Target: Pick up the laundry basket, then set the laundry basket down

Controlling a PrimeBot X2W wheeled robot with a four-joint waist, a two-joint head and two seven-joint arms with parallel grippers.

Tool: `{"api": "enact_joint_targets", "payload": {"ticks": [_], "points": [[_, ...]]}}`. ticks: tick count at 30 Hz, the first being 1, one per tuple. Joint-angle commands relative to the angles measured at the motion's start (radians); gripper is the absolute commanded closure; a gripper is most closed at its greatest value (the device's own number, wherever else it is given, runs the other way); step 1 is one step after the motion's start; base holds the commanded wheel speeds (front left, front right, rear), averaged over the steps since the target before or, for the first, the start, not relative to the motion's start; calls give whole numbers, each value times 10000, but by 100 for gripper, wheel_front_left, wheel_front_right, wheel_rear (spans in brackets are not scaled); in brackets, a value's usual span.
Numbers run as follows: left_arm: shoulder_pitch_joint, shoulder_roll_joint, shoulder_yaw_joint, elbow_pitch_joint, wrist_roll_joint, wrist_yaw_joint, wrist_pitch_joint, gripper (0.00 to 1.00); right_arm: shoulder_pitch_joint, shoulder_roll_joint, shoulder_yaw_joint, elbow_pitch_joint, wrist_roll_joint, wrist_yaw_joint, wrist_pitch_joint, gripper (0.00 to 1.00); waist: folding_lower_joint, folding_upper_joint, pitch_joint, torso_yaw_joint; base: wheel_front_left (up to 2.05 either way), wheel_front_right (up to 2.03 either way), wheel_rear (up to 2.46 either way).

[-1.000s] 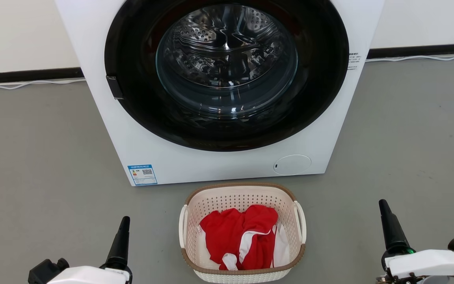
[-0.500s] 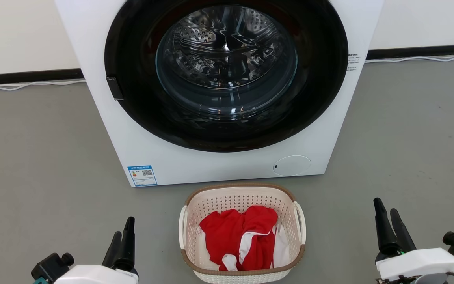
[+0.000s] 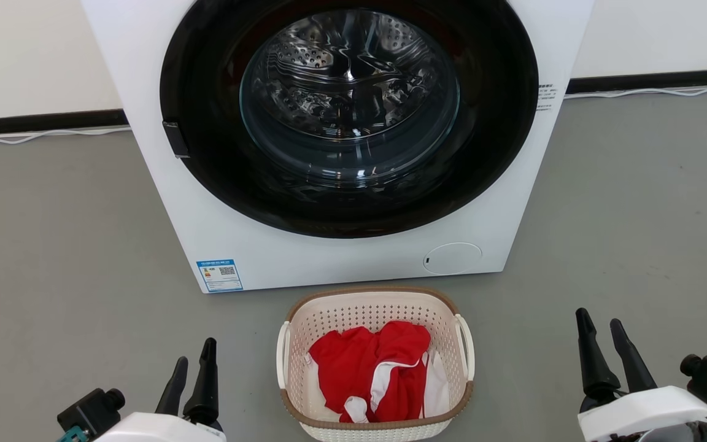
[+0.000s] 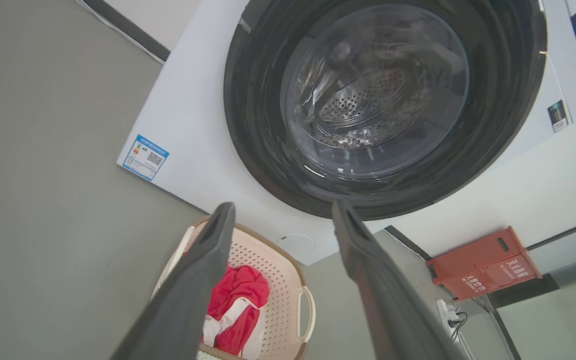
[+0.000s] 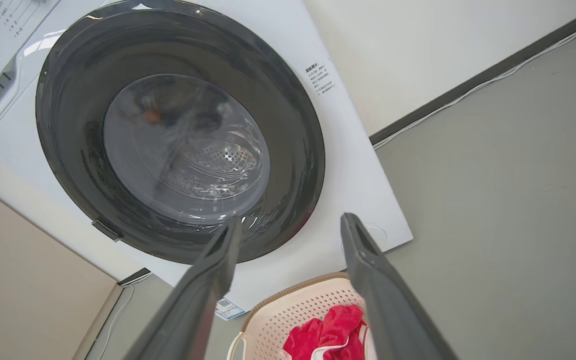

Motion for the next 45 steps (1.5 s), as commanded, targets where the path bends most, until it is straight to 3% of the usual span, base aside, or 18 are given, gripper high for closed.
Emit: {"api": "enact_joint_targets", "payload": {"ticks": [1, 45], "points": [[-155, 92, 132, -295, 356, 47, -154, 0, -306, -166, 215, -265, -443, 47, -231, 0, -1, 0, -5, -4, 0, 0, 0], [-57, 144, -74, -330, 5554, 265, -1444, 0, -527, -475, 539, 115, -5799, 75, -1522, 0, -1, 0, -11, -114, 0, 0, 0]]}}
